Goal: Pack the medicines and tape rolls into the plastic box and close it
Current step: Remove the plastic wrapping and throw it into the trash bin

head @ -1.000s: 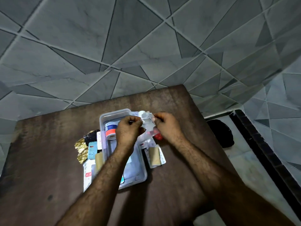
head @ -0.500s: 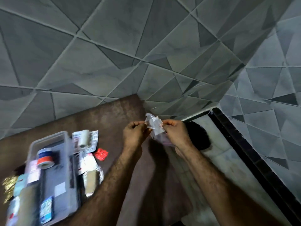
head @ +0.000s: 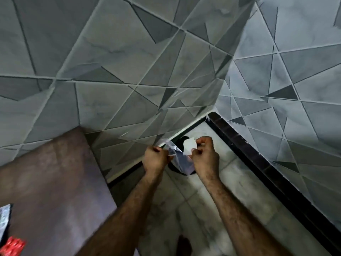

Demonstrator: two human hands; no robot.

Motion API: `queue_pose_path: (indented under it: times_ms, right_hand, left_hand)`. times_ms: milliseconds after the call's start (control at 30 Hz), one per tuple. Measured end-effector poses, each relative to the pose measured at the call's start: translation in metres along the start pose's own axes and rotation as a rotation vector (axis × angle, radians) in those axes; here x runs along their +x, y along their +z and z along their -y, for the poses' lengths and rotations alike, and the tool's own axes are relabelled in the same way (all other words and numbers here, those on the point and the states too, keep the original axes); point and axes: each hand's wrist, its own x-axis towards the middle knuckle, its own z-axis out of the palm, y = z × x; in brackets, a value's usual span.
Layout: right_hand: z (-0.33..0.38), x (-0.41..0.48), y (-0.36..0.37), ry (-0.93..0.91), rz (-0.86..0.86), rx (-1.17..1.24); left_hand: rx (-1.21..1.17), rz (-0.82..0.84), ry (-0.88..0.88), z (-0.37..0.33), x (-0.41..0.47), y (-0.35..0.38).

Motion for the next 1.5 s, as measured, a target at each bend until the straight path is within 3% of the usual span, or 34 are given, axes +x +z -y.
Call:
queue_pose_path:
  times_ms: [200, 600, 800, 1000, 1100, 1267, 1500]
  right_hand:
    - [-0.074, 0.078, 0.02, 0.017, 0.028, -0.019]
    - [-0.214, 0.182, 0.089, 0.178, 0.201, -0.088]
    - [-0.273, 0.218, 0.136, 0.217, 0.298, -0.265]
    - [-0.303, 0.233, 0.168, 0.25, 0.383, -0.322]
    - [-0.313, 0.239, 0.177, 0.225, 0.406, -0.301]
    - [-0.326, 0.242, 0.183, 0.198, 0.448, -0.208]
    - [-0.319, 0.233, 0.176, 0.198, 0.369, -0.169]
  left_hand:
    - [0.076, 0.09, -0.029, 0.035, 0.069, 0.081]
    - [0.057, 0.024, -0.188, 0.124, 0.204, 0.169]
    - [-0.03, 0.227, -0.305, 0.163, 0.239, 0.204]
    - [-0.024, 0.375, -0.317, 0.196, 0.273, 0.231]
    - [0.007, 0.376, -0.302, 0.204, 0.284, 0.244]
    - [0.027, 0.521, -0.292, 0.211, 0.29, 0.25]
    - [0.182, 0.502, -0.215, 0.216, 0.285, 0.242]
